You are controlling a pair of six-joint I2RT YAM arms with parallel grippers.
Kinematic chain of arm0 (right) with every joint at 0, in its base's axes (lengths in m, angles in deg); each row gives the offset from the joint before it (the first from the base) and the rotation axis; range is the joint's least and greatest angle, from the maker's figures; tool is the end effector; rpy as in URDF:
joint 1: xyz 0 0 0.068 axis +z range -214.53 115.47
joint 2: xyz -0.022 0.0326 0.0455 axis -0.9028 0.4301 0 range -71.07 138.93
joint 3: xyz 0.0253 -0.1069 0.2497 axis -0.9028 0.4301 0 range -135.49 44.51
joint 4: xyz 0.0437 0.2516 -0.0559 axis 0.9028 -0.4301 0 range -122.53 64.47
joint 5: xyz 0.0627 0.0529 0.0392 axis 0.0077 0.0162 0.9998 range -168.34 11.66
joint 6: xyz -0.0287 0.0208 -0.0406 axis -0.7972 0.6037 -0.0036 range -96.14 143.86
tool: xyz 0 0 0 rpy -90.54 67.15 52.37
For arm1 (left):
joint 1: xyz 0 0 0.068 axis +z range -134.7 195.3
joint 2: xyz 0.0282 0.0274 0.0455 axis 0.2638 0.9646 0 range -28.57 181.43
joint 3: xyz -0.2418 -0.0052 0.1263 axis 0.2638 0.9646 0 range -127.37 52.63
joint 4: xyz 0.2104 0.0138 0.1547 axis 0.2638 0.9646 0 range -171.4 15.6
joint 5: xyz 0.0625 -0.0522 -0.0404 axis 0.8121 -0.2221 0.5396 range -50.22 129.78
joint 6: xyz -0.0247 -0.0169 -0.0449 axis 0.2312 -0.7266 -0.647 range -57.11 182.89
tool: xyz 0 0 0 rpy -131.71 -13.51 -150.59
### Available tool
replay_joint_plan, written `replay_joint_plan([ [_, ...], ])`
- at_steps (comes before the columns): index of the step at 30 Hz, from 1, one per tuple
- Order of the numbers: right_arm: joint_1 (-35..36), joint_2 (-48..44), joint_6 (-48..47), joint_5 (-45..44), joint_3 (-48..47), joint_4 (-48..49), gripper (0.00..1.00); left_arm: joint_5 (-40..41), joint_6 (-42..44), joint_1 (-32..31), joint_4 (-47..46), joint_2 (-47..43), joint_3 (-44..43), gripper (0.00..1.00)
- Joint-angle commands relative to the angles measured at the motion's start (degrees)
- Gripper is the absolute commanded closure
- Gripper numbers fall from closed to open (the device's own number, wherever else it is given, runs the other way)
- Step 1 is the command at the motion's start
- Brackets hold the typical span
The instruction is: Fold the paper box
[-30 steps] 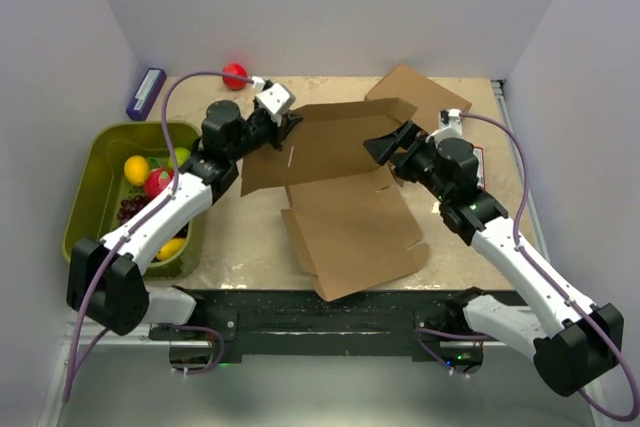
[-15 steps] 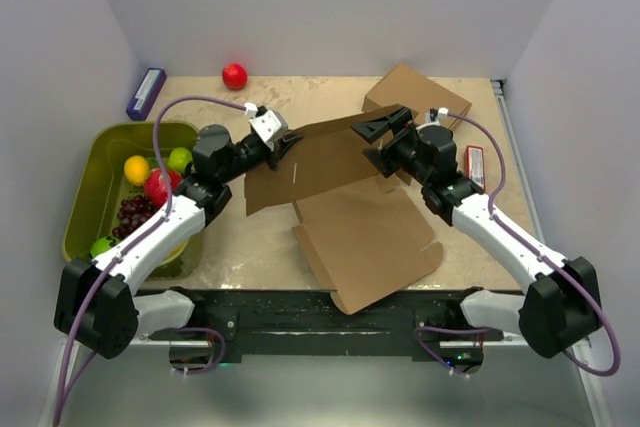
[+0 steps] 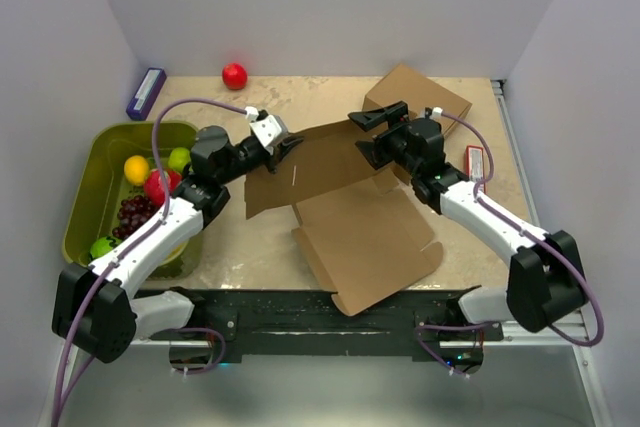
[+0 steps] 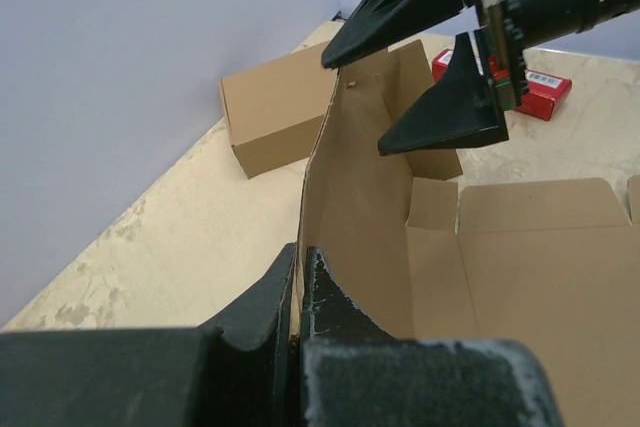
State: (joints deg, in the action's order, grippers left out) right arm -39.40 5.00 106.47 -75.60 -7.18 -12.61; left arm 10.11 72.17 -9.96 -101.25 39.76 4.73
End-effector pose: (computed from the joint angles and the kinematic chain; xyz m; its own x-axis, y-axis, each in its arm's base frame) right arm 0.2815 0.1339 0.3015 -0.4858 0.8663 -0.1166 0.1183 0.1973 0.9732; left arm 0.2439 -0.1346 0.3285 0.1229 0.0970 -0.9877 0.8092 0.5664 0.1563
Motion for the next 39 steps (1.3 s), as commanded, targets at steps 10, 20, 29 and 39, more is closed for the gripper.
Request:
replay_joint_plan([
  [10, 0.19, 4.7, 3.09, -1.34, -0.53, 2.98, 0.16, -3.9, 4.95, -0.32, 6.05, -1.54, -4.13, 1.0],
  [20, 0.19, -2.94, -13.58, -5.37, 0.26, -4.13, 0.11, -7.85, 11.2, 2.39, 17.3, 4.52, -14.4, 1.0],
  [29, -0.07, -9.98, -26.66, -7.23, 0.01, -8.09, 0.06, -18.57, 14.97, 6.96, 30.21, 12.25, -29.32, 1.0],
  [39, 0.01, -9.46, -75.81, 10.08, -10.98, -10.9, 0.07, -30.53, 24.47, 11.98, 56.07, 26.58, -49.22, 1.0],
])
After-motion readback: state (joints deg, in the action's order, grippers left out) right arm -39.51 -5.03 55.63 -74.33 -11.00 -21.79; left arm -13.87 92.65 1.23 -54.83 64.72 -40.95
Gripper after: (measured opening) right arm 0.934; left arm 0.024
